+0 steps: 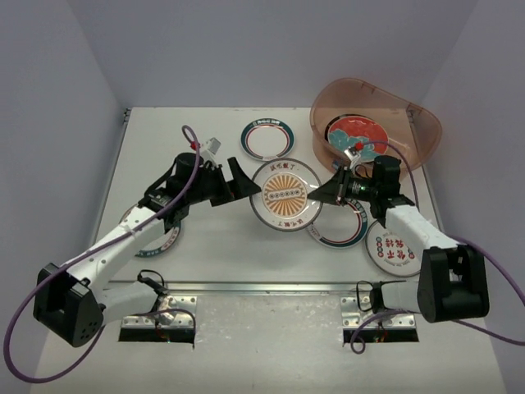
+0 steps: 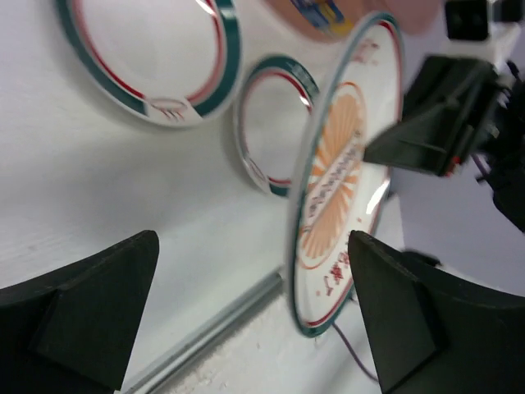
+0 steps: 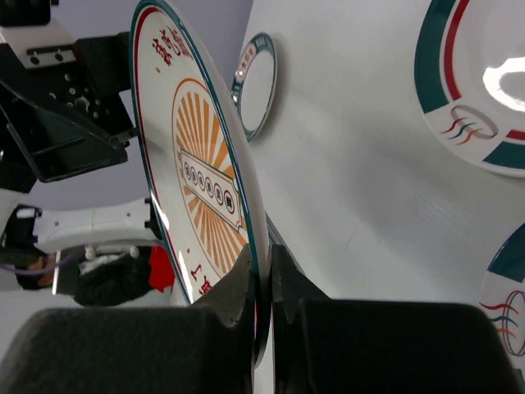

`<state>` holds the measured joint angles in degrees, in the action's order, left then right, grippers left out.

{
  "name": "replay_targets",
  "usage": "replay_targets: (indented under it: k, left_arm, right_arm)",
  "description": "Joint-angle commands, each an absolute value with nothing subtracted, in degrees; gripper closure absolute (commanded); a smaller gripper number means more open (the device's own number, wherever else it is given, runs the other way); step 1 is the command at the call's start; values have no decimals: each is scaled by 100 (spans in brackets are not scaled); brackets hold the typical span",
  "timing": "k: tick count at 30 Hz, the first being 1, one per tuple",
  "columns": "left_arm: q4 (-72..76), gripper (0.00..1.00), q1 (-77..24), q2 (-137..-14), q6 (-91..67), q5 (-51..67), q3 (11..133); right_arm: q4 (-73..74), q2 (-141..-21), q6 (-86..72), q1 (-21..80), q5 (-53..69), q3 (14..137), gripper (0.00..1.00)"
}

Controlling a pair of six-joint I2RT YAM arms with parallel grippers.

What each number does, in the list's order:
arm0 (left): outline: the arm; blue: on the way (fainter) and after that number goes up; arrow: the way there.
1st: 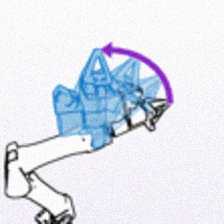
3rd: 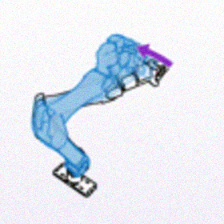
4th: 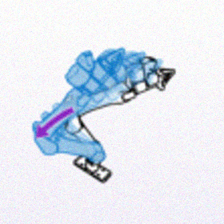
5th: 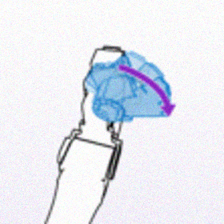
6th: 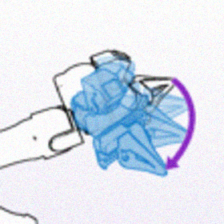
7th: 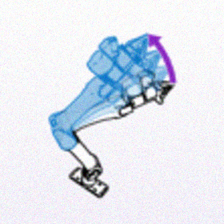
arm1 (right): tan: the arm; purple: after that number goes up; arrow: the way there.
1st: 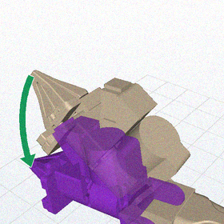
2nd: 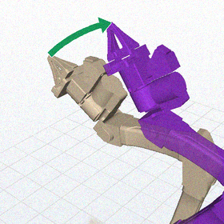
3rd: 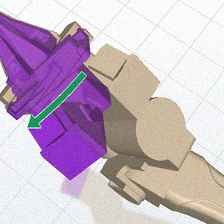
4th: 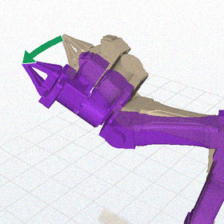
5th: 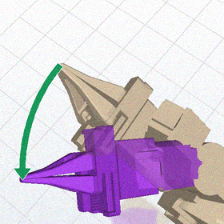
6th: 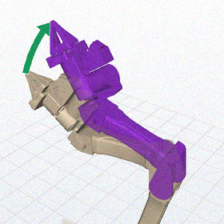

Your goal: Place the plates into the plastic bin on the countertop

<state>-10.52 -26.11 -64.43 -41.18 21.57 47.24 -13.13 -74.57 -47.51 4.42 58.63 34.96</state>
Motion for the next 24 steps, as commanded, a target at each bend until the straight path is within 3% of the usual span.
replay_targets:
  k: [1, 3, 6, 9, 16, 24]
  left_arm:
    - [-2705, 0, -2491, -5624, -3386, -929, 5519]
    - [-2917, 0, -2487, -5379, -3132, -1353, 5552]
    - [-3134, 0, -2479, -4972, -2621, -1742, 5549]
    - [-3404, 0, -2479, -5025, -2475, -1782, 5497]
    - [-3014, 0, -2478, -5120, -2405, -883, 4786]
    - [-2813, 0, -2479, -4962, -2418, -512, 4728]
  right_arm:
    - [-1150, -7039, -5918, -306, 4588, 4532, 100]
    - [-729, -6980, -6220, -513, 3656, 4841, 100]
    - [-259, -6955, -7074, -580, 705, 5141, 100]
    - [152, -7677, -7432, -592, -721, 5977, 100]
    - [1628, -10095, -7438, -606, -1335, 8795, 100]
    - [1913, -10674, -7726, -603, -1521, 8987, 100]
